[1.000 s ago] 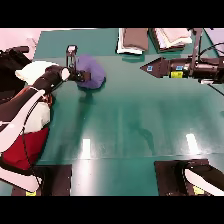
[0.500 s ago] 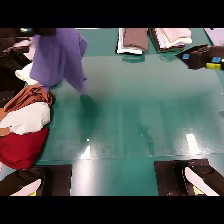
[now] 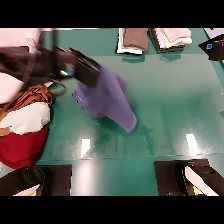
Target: Fold the shirts.
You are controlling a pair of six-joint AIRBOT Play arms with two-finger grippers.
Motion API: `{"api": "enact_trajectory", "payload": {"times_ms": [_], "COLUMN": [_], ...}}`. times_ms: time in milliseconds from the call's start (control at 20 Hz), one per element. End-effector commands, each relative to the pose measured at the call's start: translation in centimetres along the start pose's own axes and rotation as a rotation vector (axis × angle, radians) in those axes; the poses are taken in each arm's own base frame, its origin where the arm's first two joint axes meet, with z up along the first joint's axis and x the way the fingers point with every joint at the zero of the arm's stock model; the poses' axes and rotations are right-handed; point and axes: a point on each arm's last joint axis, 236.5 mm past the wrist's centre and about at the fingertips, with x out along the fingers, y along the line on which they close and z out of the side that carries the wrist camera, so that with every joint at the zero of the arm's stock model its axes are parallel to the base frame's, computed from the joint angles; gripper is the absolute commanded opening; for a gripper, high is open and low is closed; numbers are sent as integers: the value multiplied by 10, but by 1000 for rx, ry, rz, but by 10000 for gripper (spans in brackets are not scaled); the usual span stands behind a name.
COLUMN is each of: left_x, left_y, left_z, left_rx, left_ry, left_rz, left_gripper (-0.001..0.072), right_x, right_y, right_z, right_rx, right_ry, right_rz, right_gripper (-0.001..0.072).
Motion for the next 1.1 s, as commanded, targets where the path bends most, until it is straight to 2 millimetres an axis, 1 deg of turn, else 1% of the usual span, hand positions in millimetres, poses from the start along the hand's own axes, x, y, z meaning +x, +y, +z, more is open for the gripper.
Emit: {"api": "enact_trajectory", "payload": {"times_ms": [0,50,100,150,200,250,300,350,400,450,500,550,650,750,850,950,1050], "left_x": [29,29,29,27,24,21,20,20,22,28,39,52,78,101,120,133,139], "left_y": [-34,-12,16,51,92,133,169,198,224,237,242,240,226,208,196,187,186], "left_z": [-19,-12,-8,-11,-21,-37,-57,-80,-107,-133,-159,-185,-230,-265,-284,-287,-285], "left_rx": [26,26,-1,-59,-123,-186,-245,-317,-406,-505,-604,-671,-727,-799,-874,-917,-926], "left_ry": [50,23,15,27,61,101,142,182,222,260,297,342,444,519,555,546,527], "left_rz": [-88,-32,29,94,172,246,309,352,377,371,340,301,227,150,84,25,4], "left_gripper": [557,557,557,557,557,557,557,557,557,558,558,558,559,559,559,559,558], "right_x": [-2,-3,-3,-2,-3,-3,-2,-2,-2,-2,-2,-2,-2,-2,-2,-2,-2], "right_y": [-1,-1,0,4,6,9,11,14,15,15,15,15,15,15,15,15,15], "right_z": [-2,-1,-1,0,1,2,2,3,4,3,3,3,3,3,3,3,4], "right_rx": [-2,-3,-1,6,9,14,17,22,26,26,25,26,26,26,26,26,26], "right_ry": [9,8,7,3,-1,-4,-6,-8,-11,-11,-10,-10,-10,-11,-10,-11,-12], "right_rz": [-6,-6,-1,14,23,36,45,56,63,63,63,64,63,63,63,62,62], "right_gripper": [36,170,280,294,295,295,294,294,294,295,294,295,294,295,294,294,294]}}
